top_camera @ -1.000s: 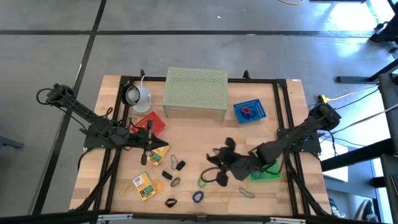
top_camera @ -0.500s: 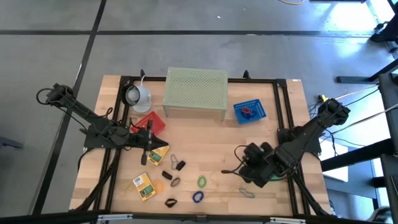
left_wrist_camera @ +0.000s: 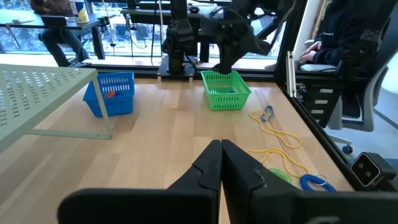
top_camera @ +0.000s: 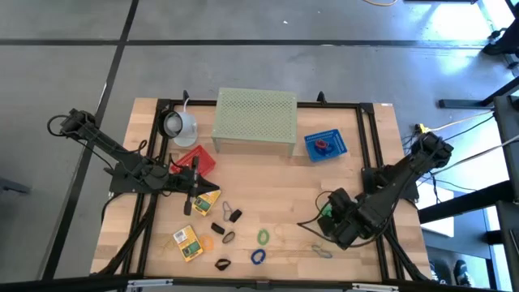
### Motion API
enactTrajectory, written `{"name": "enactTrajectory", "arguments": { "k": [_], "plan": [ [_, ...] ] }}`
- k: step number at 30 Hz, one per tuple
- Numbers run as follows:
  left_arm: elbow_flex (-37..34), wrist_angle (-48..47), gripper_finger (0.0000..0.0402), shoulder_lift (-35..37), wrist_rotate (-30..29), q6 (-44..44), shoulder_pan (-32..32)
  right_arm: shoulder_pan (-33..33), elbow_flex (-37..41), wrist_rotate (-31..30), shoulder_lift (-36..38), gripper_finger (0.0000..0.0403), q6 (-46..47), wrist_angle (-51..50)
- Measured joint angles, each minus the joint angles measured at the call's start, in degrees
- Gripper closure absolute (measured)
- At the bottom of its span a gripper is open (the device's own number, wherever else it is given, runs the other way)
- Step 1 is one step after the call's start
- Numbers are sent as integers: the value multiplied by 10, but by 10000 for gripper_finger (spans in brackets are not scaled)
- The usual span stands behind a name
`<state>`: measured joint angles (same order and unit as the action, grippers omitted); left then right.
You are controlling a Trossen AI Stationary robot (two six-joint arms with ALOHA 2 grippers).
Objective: Pick & Place Office Desk Supplies
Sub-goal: Put the black rubber band into the green bin, then put the yellow rubber band into the green bin
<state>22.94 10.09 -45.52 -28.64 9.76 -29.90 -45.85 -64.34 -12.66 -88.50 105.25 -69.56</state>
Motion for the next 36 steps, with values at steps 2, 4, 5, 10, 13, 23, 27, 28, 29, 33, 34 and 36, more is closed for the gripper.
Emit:
{"name": "enactTrajectory", "arguments": {
  "k": [2, 4, 5, 10, 13, 23, 27, 28, 29, 33, 34, 36],
  "plan": [
    [0, 0, 398, 0, 0, 0, 0, -7, 0, 16, -17, 383, 0, -3],
    [0, 0, 398, 0, 0, 0, 0, -12, 0, 22, -31, 383, 1, -4],
    [0, 0, 398, 0, 0, 0, 0, -14, 0, 22, -36, 383, 0, -4],
    [0, 0, 398, 0, 0, 0, 0, -18, 0, 33, -59, 383, 4, -4],
    [0, 0, 398, 0, 0, 0, 0, -18, 0, 45, -68, 382, 4, -3],
    [0, 0, 398, 0, 0, 0, 0, -18, 0, 52, -69, 335, 4, -3],
    [0, 0, 398, 0, 0, 0, 0, -18, 0, 52, -69, 298, 4, -3],
    [0, 0, 398, 0, 0, 0, 0, -18, 0, 52, -69, 288, 4, -3],
    [0, 0, 398, 0, 0, 0, 0, -18, 0, 51, -69, 278, 4, -3],
    [0, 0, 398, 0, 0, 0, 0, -18, 0, 51, -69, 239, 2, -3],
    [0, 0, 398, 0, 0, 0, 0, -18, 0, 51, -69, 230, 2, -4],
    [0, 0, 398, 0, 0, 0, 0, -18, 0, 52, -69, 214, 2, -8]
  ]
}}
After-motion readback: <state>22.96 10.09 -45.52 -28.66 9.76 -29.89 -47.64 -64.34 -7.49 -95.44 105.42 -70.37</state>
